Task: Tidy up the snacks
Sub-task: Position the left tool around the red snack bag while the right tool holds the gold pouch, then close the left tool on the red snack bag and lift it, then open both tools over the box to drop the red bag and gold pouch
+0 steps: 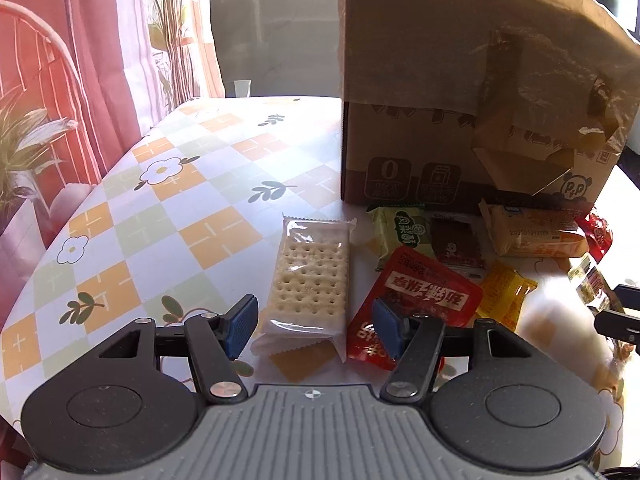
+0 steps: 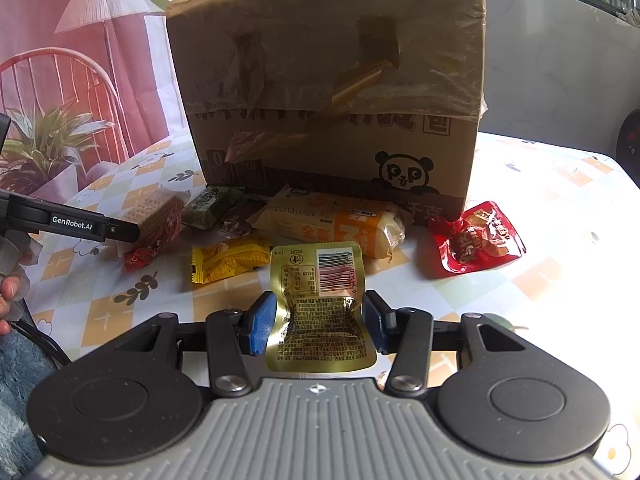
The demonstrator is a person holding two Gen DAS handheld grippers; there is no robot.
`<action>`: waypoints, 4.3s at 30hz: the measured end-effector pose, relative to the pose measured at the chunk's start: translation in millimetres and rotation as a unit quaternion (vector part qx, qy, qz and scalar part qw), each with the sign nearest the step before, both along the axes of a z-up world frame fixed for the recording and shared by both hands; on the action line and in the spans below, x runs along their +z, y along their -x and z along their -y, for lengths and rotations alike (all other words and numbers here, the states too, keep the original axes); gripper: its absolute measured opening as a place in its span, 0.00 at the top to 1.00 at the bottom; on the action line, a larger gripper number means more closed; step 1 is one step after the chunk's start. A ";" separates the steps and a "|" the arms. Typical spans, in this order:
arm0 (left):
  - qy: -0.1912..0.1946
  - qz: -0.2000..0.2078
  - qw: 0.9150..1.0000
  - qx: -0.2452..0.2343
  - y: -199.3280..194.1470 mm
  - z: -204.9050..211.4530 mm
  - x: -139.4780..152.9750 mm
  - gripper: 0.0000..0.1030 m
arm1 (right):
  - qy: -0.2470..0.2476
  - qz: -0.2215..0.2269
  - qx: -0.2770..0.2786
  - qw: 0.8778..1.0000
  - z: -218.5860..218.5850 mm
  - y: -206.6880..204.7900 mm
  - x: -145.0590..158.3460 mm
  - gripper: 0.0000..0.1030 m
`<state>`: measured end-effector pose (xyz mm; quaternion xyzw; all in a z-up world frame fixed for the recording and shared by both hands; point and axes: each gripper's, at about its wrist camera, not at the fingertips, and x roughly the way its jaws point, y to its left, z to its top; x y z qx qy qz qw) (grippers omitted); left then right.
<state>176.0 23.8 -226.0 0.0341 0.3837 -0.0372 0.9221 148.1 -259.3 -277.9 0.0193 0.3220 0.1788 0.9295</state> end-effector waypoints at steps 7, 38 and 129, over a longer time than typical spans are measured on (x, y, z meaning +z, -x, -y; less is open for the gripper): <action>-0.062 0.025 0.992 -0.106 9.6 40.8 1.4 0.50 | 0.000 0.002 0.002 1.000 0.2 0.6 0.0 0.52; 0.015 -0.036 0.995 -0.092 4.7 22.7 -21.6 0.38 | -0.008 -0.011 0.000 1.000 1.8 -2.1 -3.8 0.51; 0.093 0.304 0.941 -0.112 -37.7 28.3 179.5 0.87 | -0.053 0.214 -0.060 0.974 32.1 -59.5 174.0 0.51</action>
